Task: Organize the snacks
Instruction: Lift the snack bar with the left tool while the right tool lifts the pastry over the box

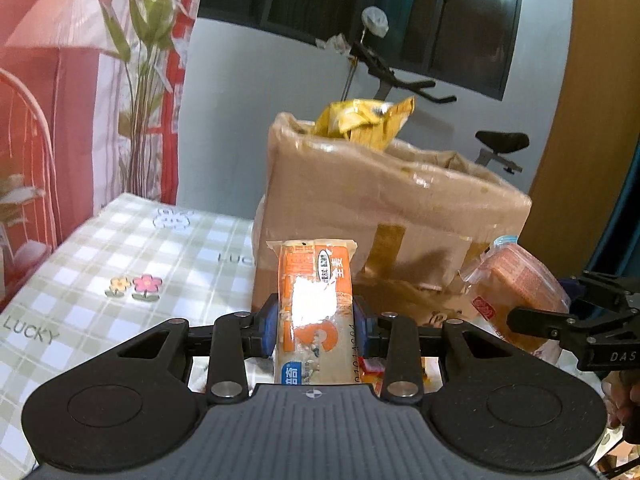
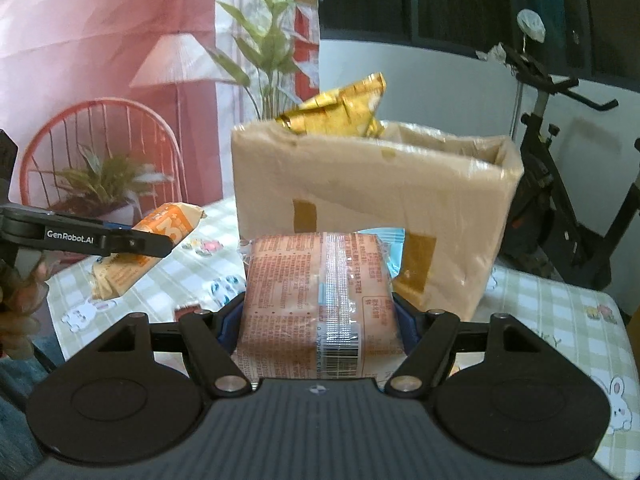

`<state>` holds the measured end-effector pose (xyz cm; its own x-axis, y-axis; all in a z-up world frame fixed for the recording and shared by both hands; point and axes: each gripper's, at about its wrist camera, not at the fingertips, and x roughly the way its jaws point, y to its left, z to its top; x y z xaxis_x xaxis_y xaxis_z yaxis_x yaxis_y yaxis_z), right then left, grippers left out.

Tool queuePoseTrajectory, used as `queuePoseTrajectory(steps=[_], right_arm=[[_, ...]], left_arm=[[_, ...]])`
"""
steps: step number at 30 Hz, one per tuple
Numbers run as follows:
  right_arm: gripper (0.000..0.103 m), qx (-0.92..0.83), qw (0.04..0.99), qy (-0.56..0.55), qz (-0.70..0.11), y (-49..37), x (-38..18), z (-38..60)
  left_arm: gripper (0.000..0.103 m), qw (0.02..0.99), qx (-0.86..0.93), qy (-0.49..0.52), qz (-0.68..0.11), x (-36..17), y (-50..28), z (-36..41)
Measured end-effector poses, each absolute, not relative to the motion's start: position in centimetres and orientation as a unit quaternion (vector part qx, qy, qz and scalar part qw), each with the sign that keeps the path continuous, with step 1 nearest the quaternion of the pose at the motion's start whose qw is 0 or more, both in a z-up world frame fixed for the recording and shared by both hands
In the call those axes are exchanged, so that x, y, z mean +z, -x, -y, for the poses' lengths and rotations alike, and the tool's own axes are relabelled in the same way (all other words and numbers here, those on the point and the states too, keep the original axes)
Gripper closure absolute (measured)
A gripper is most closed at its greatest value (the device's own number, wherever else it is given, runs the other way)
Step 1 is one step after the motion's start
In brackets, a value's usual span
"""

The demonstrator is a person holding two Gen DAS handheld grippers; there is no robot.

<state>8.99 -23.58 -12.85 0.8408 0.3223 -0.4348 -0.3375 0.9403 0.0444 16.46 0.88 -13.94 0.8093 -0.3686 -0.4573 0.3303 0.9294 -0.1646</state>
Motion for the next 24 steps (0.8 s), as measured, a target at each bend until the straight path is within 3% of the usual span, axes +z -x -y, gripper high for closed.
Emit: queuePoseTrajectory(steps=[11, 24], right_arm=[[0.03, 0.188, 0.965, 0.01, -0.18, -9.1, -9.1, 24.0], [0.03, 0.177, 0.974, 0.042, -0.134, -13.4, -3.5, 25.2]], left_arm=[[0.065, 0.956, -0.194, 0.046, -0.213, -10.0, -17.6, -0.7], [0.064, 0.958, -0.217, 0.051, -0.18, -4.0, -24.7, 2.6]])
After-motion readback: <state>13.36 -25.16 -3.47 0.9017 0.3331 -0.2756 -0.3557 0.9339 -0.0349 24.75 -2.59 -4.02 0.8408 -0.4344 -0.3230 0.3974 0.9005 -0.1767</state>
